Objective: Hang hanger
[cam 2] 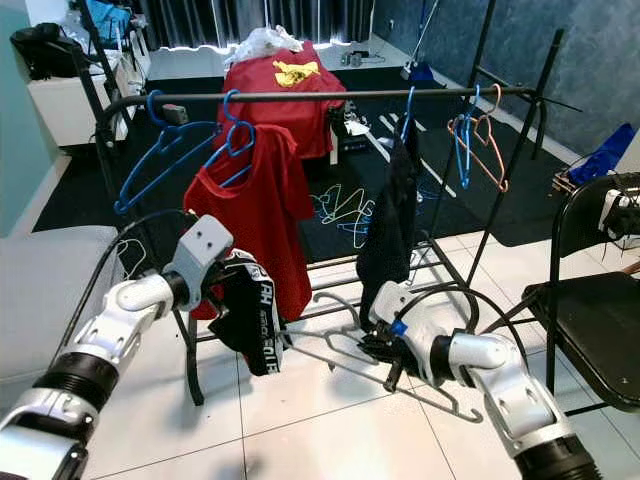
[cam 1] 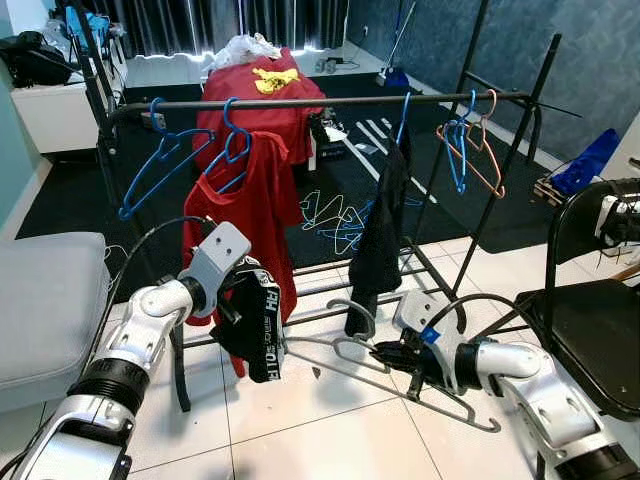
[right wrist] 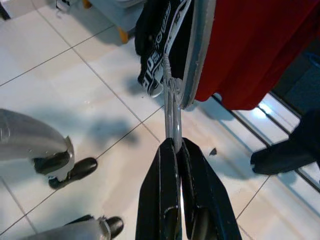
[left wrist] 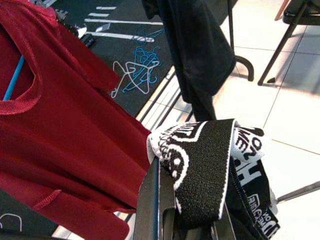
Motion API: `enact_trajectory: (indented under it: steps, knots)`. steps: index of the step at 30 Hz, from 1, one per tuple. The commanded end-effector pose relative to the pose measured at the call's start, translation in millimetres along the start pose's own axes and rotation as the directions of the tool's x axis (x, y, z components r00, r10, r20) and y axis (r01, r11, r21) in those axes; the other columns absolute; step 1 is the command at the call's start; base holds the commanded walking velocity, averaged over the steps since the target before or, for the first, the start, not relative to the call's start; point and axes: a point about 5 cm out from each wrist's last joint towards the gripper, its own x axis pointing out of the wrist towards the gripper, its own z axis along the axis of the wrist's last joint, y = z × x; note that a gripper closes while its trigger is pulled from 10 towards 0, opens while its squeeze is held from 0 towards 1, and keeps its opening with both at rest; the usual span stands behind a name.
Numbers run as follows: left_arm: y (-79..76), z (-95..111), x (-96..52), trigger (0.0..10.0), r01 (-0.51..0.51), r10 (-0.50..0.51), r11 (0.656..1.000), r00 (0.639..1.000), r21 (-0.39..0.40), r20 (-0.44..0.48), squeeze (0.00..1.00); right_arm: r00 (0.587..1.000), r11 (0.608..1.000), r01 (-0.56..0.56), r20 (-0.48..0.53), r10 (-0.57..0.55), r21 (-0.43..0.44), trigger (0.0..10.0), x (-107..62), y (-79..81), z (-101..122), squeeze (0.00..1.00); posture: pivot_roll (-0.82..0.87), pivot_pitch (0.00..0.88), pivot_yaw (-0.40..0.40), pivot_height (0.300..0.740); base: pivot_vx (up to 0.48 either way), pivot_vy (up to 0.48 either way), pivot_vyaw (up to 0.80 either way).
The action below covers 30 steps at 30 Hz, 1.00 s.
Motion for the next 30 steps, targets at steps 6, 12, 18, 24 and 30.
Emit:
enact_trajectory:
  steps: [6, 12, 18, 24, 30]
  knots:
    - [6.9, 3.4, 3.0, 10.0, -0.015, 0.015, 1.000, 1.000, 0.003, -0.015, 0.00, 0.998, 0.999, -0.044, -0.040, 0.045, 0.025, 10.0, -3.6, 6.6, -5.2, 0.00, -0.11, 0.000, -0.020, 0.740, 0.000, 0.000, 0.00]
    - [8.5, 5.3, 4.0, 10.0, -0.016, 0.016, 1.000, 1.000, 0.003, -0.012, 0.00, 0.997, 0.998, -0.049, -0.056, 0.051, 0.037, 10.0, -5.1, 7.9, -7.9, 0.00, -0.11, 0.000, -0.014, 0.740, 0.000, 0.000, 0.00]
    - [11.6, 7.9, 5.5, 10.0, -0.021, 0.021, 1.000, 1.000, 0.006, -0.010, 0.00, 0.996, 0.997, -0.055, -0.068, 0.059, 0.053, 10.0, -6.7, 9.6, -9.5, 0.00, -0.11, 0.000, -0.007, 0.740, 0.000, 0.000, 0.00]
    - [13.7, 11.5, 7.5, 10.0, -0.019, 0.019, 1.000, 1.000, 0.006, -0.003, 0.00, 0.997, 0.998, -0.010, -0.074, 0.014, 0.057, 10.0, -9.4, 5.7, -10.2, 0.00, -0.11, 0.000, 0.005, 0.740, 0.000, 0.000, 0.00]
    - [13.9, 11.1, 8.2, 10.0, -0.017, 0.017, 1.000, 1.000, 0.007, -0.007, 0.00, 0.996, 0.998, 0.027, -0.082, -0.023, 0.048, 10.0, -17.4, 0.6, -7.6, 0.00, -0.11, 0.000, 0.011, 0.740, 0.000, 0.000, 0.00]
